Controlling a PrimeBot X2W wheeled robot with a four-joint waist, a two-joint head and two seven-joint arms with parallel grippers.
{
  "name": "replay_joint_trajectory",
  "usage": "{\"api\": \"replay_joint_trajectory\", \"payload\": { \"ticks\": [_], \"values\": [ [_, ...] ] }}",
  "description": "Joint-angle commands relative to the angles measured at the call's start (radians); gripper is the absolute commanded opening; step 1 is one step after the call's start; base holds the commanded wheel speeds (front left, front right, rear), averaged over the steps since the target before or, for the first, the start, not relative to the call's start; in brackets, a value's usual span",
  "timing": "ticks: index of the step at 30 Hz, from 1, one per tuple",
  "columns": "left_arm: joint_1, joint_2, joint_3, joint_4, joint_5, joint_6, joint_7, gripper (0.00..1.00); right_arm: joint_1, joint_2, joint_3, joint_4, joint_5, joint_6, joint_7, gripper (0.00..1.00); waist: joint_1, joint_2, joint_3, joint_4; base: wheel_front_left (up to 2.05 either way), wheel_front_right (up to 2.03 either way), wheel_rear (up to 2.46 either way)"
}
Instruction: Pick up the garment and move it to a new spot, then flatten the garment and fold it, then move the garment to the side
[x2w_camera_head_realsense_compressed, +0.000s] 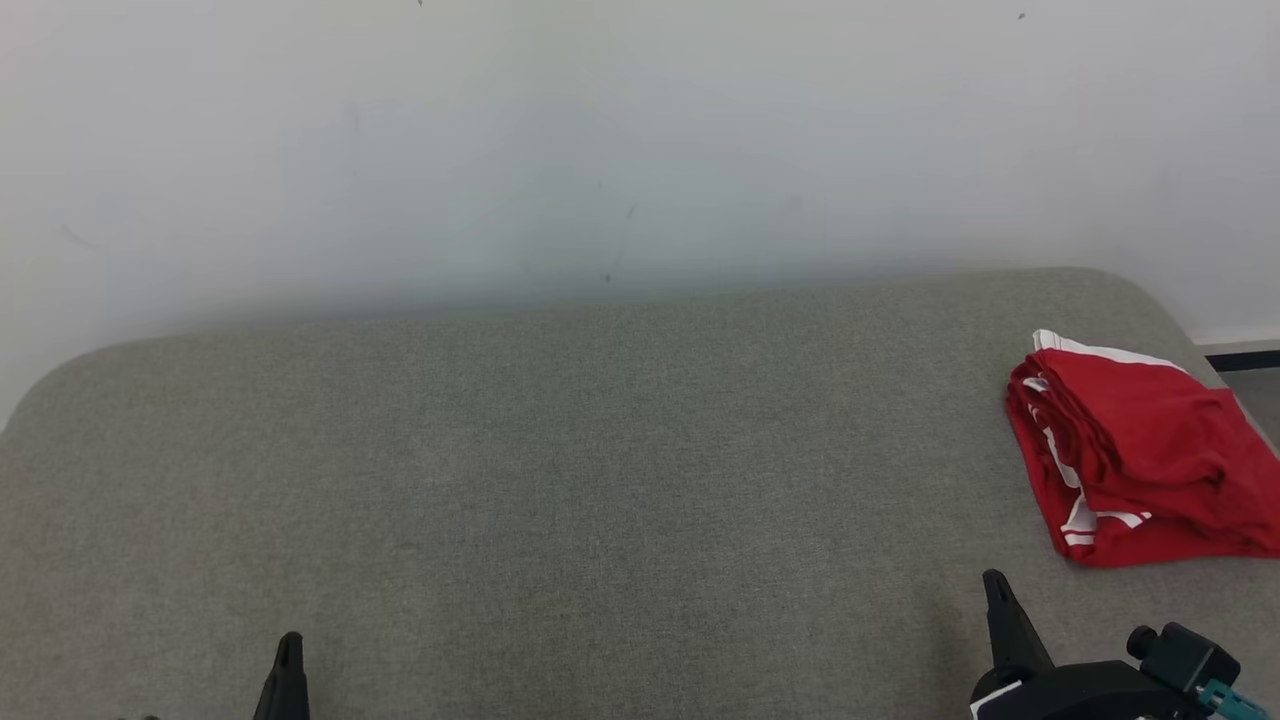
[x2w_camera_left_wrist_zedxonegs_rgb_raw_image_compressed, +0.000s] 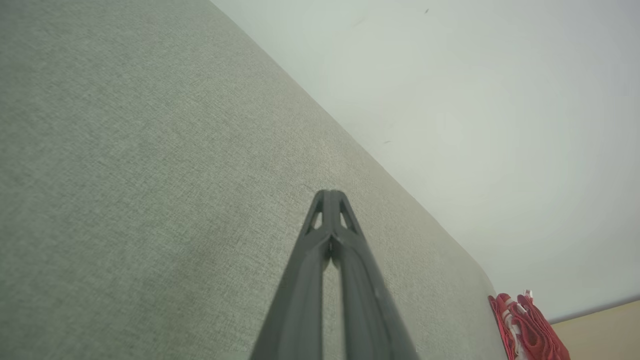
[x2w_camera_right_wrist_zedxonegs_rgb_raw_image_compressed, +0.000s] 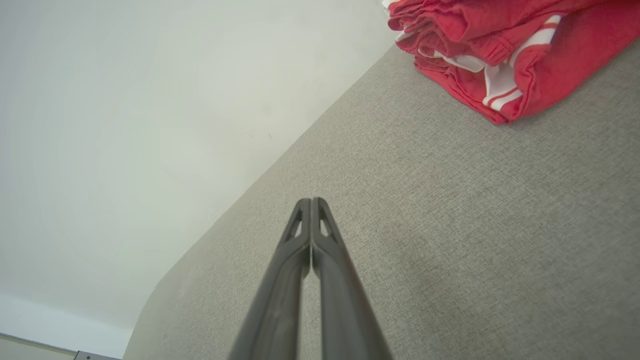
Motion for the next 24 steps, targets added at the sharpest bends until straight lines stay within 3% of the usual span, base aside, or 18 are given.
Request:
{"api": "replay_joint_trajectory", "payload": {
  "ticks": [1, 24],
  "values": [
    [-0.027, 0.006, 0.005, -0.015, -0.032, -0.009, 0.008, 0.00, -0.024, 0.002, -0.008, -0.020, 0.031, -0.001, 0.005, 0.00, 0.0000, -0.0001, 0.001, 0.001, 0.00, 0.00, 0.00],
    [-0.063, 0.007, 0.012, -0.024, -0.304, -0.024, 0.079, 0.00, -0.031, 0.006, -0.057, -0.067, 0.297, -0.001, 0.072, 0.00, 0.0000, -0.0001, 0.023, 0.009, 0.00, 0.00, 0.00]
  ]
}}
